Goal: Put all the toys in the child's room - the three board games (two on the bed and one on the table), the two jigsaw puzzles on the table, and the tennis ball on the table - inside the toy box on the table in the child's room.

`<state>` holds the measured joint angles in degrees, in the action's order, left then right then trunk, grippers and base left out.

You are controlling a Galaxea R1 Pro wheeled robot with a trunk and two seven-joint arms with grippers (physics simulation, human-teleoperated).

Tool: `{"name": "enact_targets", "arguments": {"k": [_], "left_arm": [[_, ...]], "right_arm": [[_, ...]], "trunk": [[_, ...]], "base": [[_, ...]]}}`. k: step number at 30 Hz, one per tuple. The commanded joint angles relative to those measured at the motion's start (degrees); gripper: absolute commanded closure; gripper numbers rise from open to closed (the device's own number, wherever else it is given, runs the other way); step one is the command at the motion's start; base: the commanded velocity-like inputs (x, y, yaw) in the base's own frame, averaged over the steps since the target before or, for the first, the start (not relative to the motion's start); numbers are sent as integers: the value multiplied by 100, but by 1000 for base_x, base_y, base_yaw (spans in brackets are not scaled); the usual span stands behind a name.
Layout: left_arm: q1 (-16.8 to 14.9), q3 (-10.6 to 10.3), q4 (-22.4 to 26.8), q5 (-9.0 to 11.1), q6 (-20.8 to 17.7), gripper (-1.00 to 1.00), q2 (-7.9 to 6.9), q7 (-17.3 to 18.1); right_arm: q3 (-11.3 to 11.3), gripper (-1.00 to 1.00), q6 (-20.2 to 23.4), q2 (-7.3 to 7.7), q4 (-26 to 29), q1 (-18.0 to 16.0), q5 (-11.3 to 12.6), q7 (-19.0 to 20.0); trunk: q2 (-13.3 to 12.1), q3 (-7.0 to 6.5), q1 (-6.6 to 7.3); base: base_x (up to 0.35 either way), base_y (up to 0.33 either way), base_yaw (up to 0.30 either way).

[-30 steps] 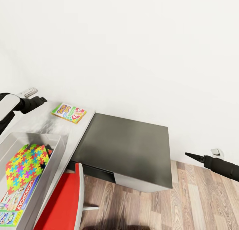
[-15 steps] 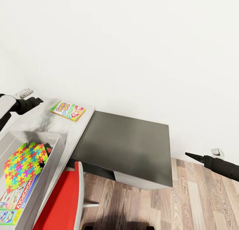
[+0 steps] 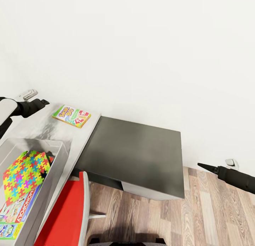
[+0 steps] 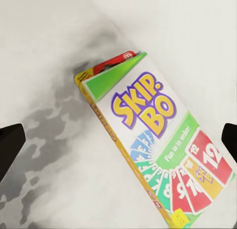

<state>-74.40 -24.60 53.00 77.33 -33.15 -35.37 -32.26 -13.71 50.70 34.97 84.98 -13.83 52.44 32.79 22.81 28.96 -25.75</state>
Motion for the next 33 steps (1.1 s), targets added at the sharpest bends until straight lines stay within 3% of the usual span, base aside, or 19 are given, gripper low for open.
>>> {"name": "enact_targets", "arguments": {"k": [1,7,15,33], "left_arm": [[-9,-25,16,58,10,-100,-4,55],[-32,-27,-75,61,10,-100,7,606],[-314,-27,-623,62,11,-100,27,1248],[-495,-20,-1301,78,10,-100,268,1607]], "right_arm": [[-5,-100,35,1,1,-5,1,16],[4,-100,35,1,1,-4,2,13],[18,-100,34,1,1,-4,2,10],[47,-100,18,-4,-7,-5,7,4]], "trunk": [[11,19,-3],[11,74,-3],[11,149,-3],[11,316,-3]], "base": [[0,0,0],[0,0,0],[0,0,0],[0,0,0]]}}
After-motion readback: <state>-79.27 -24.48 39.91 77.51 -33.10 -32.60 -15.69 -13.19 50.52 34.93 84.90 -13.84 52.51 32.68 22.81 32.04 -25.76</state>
